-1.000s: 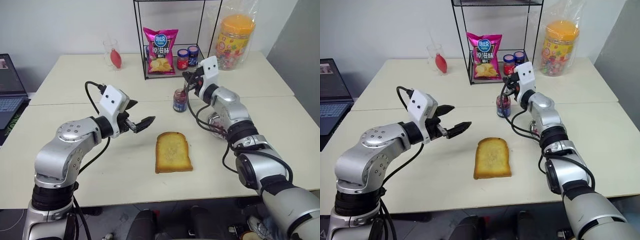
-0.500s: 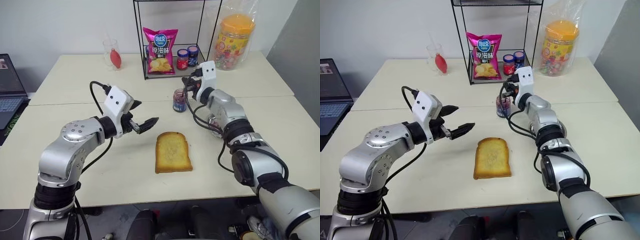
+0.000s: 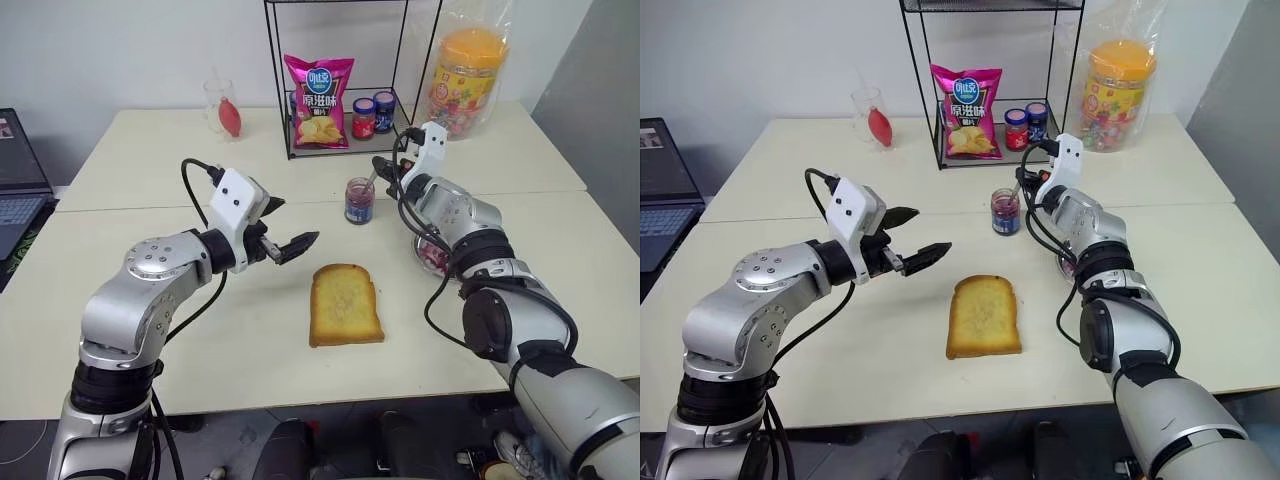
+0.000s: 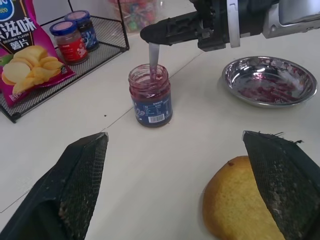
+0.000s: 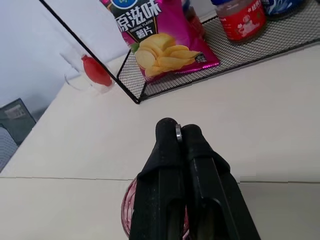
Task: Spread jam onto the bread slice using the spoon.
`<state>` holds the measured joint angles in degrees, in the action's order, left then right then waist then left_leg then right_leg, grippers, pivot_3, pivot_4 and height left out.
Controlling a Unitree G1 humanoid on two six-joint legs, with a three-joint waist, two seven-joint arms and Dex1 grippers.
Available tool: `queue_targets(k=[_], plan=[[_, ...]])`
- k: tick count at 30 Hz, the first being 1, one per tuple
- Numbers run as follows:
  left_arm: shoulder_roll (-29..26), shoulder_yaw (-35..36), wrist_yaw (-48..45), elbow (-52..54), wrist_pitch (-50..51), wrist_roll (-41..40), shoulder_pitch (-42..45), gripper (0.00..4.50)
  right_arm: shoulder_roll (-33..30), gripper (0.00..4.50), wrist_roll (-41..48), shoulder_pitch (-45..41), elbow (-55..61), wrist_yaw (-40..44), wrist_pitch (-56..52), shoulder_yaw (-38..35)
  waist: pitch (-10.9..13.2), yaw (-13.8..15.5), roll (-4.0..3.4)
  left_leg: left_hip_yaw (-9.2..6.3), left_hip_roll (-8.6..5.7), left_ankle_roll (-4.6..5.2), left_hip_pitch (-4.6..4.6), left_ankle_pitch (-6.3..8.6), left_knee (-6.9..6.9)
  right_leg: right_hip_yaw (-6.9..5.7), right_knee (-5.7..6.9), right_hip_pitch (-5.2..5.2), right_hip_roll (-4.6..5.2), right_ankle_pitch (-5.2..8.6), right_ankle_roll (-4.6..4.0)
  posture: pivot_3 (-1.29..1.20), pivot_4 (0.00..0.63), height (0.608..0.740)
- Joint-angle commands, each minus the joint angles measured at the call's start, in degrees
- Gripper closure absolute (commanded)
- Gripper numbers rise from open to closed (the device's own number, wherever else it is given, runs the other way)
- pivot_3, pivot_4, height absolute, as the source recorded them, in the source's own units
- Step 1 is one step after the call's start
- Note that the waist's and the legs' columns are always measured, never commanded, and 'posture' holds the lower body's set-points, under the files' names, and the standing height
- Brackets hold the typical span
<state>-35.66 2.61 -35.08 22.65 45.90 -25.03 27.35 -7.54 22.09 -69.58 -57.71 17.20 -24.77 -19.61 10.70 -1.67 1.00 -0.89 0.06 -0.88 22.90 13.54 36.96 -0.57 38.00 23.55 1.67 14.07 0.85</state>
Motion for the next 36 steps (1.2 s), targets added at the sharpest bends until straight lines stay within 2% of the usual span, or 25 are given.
queue_targets(k=[1, 17, 36], plan=[[-0.1, 0.2, 0.1, 0.7, -1.5, 0.3, 1.3, 0.0, 0.0, 4.44, 2.6, -3.1, 2.1, -1.0, -0.9, -2.1, 0.0, 0.0, 0.0, 0.01, 0.0, 0.0, 0.0, 0.0, 0.0, 0.0, 0.0, 0.0, 0.0, 0.0, 0.0, 0.0, 0.15, 0.74], [0.2, -0.2, -0.1, -0.1, -2.0, 0.8, 1.6, 0.0, -0.5, 4.44, 8.0, -4.2, 2.4, -5.1, -3.5, -7.6, 0.0, 0.0, 0.0, 0.01, 0.0, 0.0, 0.01, 0.0, -0.01, 0.01, -0.01, 0.0, -0.06, 0.0, 0.0, 0.0, 0.15, 0.74], [0.1, -0.8, -0.4, -0.8, -2.5, 1.1, 2.3, 0.0, -1.6, 4.44, 6.6, -3.1, 4.3, -4.1, -2.6, -6.0, 0.0, 0.0, 0.0, 0.02, 0.0, 0.0, 0.02, 0.0, -0.03, 0.01, -0.03, 0.0, -0.14, 0.0, 0.0, 0.0, 0.15, 0.74]])
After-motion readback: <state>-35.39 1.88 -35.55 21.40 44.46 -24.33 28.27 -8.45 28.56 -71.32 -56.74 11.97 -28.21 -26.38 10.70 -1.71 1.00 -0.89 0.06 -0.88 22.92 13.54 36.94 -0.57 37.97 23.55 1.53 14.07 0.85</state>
